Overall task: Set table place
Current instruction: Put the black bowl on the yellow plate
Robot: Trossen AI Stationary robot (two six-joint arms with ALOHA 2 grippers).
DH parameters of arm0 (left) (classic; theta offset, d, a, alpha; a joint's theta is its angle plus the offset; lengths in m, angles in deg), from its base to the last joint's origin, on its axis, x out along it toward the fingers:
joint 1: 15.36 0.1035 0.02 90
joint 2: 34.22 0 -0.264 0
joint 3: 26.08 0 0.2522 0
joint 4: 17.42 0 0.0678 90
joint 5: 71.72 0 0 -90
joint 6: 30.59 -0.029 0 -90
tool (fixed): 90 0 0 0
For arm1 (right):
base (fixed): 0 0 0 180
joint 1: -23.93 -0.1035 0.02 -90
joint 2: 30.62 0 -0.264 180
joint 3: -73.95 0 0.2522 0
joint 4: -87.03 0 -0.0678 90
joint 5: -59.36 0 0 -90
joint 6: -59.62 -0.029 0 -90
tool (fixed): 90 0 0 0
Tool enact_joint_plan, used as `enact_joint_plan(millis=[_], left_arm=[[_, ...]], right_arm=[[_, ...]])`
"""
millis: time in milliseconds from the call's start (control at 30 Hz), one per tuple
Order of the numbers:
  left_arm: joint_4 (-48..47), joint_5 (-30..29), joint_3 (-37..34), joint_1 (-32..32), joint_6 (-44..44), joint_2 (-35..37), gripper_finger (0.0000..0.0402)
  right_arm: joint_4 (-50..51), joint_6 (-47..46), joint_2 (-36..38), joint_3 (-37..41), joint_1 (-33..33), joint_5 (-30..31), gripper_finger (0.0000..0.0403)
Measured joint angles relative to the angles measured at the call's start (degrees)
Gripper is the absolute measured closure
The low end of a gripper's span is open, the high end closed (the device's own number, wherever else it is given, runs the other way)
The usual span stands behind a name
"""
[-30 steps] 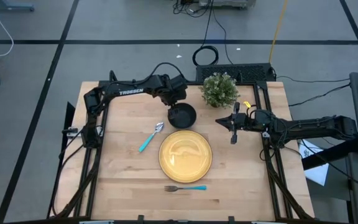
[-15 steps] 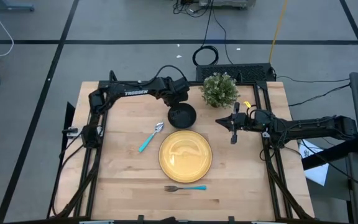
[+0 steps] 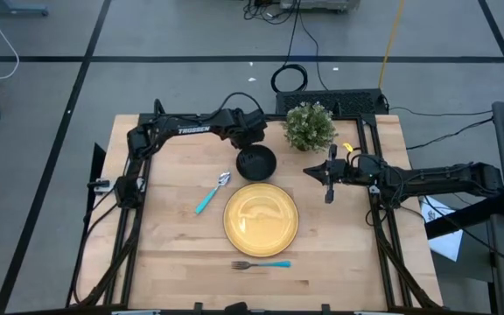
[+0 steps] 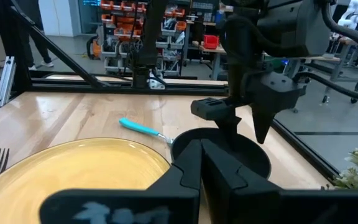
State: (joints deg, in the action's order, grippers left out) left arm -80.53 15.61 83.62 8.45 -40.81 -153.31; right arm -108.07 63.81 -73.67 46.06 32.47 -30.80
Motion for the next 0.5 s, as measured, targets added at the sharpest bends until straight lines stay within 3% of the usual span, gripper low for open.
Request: enact_joint_plan(millis=[500], left_arm=[[0.7, 4.1, 0.0, 0.0, -0.2, 0.0, 0.0142]], right_arm=[[0.0, -0.3, 0.0, 0.0, 0.0, 0.0, 0.0403]])
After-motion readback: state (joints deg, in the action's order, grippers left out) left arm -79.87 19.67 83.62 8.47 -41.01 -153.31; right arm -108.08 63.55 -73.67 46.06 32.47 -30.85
